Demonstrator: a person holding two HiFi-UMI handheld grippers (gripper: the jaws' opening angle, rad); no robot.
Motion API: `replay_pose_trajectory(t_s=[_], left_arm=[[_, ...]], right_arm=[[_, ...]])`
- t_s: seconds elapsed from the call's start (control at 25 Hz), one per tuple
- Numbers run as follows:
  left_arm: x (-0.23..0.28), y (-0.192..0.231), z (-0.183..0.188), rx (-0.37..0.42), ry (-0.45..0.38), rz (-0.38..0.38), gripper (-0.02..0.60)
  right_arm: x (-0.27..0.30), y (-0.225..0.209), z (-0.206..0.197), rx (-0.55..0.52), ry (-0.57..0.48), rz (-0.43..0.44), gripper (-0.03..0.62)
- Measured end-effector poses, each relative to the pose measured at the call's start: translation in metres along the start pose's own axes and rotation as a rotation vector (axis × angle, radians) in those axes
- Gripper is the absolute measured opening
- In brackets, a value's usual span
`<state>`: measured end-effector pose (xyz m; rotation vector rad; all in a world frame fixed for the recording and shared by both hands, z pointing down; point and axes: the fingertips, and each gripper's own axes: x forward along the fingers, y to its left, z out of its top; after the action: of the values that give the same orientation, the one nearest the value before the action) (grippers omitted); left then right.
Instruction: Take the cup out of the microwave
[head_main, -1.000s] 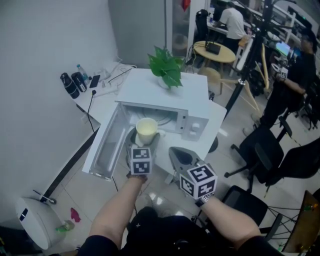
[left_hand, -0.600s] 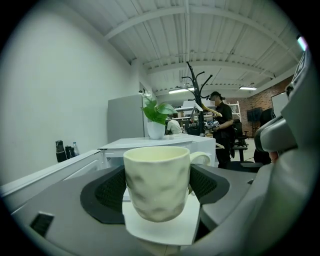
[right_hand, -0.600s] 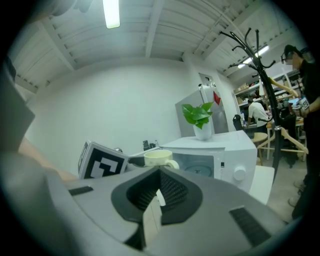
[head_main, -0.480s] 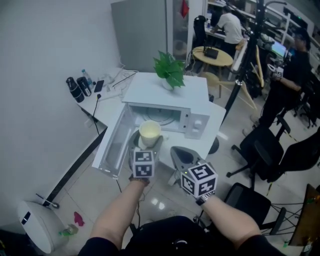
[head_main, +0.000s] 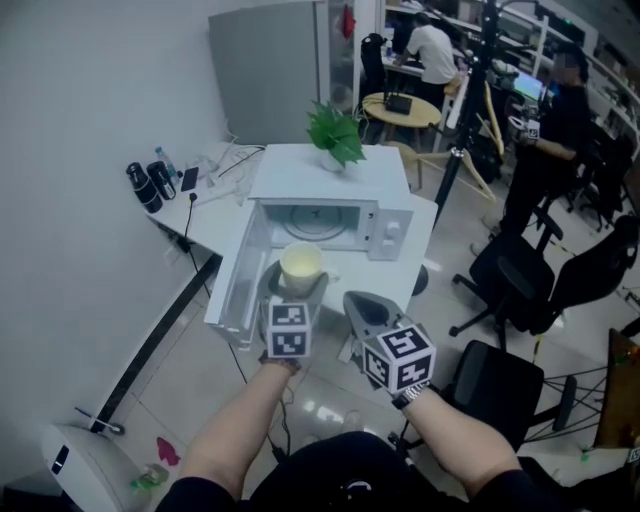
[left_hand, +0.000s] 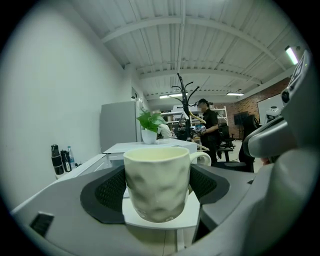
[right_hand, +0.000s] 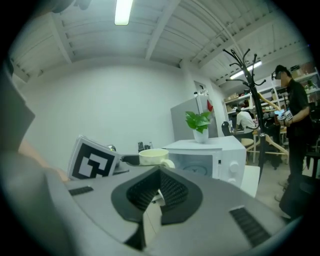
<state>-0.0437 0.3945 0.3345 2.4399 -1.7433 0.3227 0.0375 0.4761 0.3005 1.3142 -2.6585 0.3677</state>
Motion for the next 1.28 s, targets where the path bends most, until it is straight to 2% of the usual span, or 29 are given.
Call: replay_pose_trajectory(t_s=[0.28, 0.44, 0.76, 1.28], left_arm=[[-0.052, 0.008, -0.002, -0.009, -0.01, -0.054, 0.397], [-0.07, 0.003, 0.002, -0.022, -0.015, -0.065, 0.397], [-0.069, -0.011, -0.009, -0.016, -0.015, -0.018, 0.397], [-0.094, -0.036, -0.008, -0.014, -0.013, 0.032, 0.397]], right_arm=[[-0.021, 0.042, -0.002, 0.003, -0.001, -0.073, 0.014], [-0.036, 0.051, 0.001, -0.007, 0.005, -0.091, 0.014], [-0.037, 0.027, -0.014, -0.009, -0.004, -0.046, 0.014], [-0.066, 0.023, -0.011, -0.032, -0.019, 0.007, 0.012]])
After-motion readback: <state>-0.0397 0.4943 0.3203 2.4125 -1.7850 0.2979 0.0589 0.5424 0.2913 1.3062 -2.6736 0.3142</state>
